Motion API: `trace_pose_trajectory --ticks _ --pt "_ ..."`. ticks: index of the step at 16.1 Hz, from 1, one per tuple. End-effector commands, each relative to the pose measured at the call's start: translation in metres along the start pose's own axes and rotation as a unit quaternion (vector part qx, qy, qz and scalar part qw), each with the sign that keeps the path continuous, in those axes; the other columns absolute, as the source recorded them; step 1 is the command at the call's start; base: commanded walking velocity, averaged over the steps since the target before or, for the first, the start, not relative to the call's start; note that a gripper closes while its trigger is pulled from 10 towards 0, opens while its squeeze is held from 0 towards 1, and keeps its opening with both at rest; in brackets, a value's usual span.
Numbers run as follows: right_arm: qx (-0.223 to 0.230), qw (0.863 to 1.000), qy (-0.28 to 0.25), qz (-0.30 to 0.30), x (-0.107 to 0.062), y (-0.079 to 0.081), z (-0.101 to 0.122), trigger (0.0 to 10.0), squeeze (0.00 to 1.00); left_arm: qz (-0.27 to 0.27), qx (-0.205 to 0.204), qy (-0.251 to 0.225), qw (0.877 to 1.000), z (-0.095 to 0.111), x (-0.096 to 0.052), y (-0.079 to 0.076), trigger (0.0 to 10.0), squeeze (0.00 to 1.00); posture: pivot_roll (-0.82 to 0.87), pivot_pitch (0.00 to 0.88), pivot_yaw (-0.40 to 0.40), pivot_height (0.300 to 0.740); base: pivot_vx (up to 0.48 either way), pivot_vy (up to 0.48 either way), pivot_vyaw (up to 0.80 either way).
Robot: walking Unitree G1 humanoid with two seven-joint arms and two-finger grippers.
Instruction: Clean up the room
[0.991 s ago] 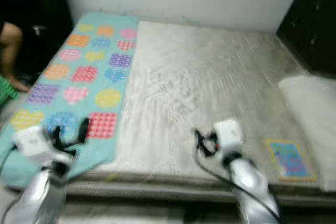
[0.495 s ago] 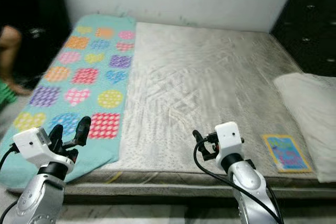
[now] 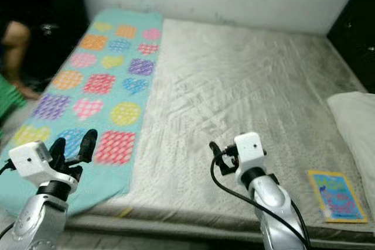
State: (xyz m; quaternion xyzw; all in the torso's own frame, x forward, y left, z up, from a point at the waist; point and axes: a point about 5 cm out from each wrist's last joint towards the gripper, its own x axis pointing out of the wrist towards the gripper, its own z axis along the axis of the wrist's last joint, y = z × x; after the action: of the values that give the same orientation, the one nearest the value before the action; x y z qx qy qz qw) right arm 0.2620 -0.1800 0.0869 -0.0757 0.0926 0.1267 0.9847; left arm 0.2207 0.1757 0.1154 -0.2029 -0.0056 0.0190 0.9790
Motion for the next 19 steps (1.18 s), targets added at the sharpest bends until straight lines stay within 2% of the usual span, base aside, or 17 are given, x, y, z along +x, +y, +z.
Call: trace_pose_trajectory --ticks 1,5,14,17,19 --pt "-0.006 1.0 0.011 -0.022 -0.0057 -0.012 -0.0045 10.0 0.0 0.006 -0.002 0.014 1.0 -0.0052 0.0021 -0.0064 10.0 0.0 -0.04 0.066 -0.067 0.74 0.0 0.0 0.0" --pt "-0.005 1.0 0.011 -0.023 -0.0042 -0.0115 -0.0038 10.0 0.0 0.012 -0.006 0.02 1.0 -0.0063 0.0047 -0.0056 10.0 0.0 -0.04 0.083 -0.068 0.74 0.0 0.0 0.0" --pt "0.011 1.0 0.002 -0.019 -0.0002 -0.0105 0.0 10.0 0.0 0.007 -0.017 0.018 1.0 -0.006 0.0052 -0.0099 10.0 0.0 -0.04 0.073 -0.063 0.74 0.0 0.48 0.0" --pt "0.008 1.0 0.001 -0.02 -0.0006 -0.013 0.0004 10.0 0.0 0.011 -0.022 0.018 1.0 -0.0067 0.0049 -0.0097 10.0 0.0 -0.04 0.065 -0.067 0.74 0.0 0.48 -0.8" --pt "0.005 1.0 0.001 -0.016 -0.0002 -0.0118 0.001 10.0 0.0 0.013 -0.021 0.017 1.0 -0.0065 0.0052 -0.0093 10.0 0.0 -0.04 0.06 -0.069 0.74 0.0 0.48 0.0"
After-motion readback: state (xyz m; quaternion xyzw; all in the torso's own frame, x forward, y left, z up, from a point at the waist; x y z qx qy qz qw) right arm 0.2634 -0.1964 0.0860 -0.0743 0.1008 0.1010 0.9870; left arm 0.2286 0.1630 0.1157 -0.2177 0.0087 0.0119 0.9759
